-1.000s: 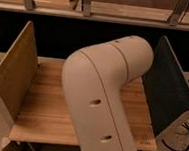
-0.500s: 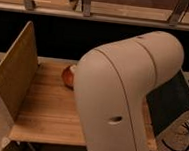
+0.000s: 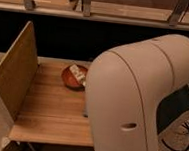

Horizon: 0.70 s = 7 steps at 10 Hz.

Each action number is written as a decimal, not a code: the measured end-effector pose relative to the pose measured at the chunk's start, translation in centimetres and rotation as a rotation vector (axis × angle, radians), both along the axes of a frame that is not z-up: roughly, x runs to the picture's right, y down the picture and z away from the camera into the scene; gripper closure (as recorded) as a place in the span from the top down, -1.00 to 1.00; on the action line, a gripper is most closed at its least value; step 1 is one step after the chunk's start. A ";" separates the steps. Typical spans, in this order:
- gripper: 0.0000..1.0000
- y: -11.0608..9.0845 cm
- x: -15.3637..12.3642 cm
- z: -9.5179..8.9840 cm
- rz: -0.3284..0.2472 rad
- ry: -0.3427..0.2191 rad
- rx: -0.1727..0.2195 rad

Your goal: Place the pepper on the white sponge

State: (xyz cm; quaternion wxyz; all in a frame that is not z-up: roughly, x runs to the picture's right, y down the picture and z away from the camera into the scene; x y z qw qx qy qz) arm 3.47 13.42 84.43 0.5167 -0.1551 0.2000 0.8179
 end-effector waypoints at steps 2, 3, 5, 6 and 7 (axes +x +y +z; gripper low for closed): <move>-1.00 0.9 0.6 0.4 0.027 0.008 -0.019; -0.95 1.3 0.6 0.6 0.034 0.004 -0.027; -0.90 1.8 0.3 0.8 0.034 -0.007 -0.044; -0.90 1.8 0.3 0.8 0.034 -0.007 -0.044; -0.90 1.8 0.3 0.8 0.034 -0.007 -0.044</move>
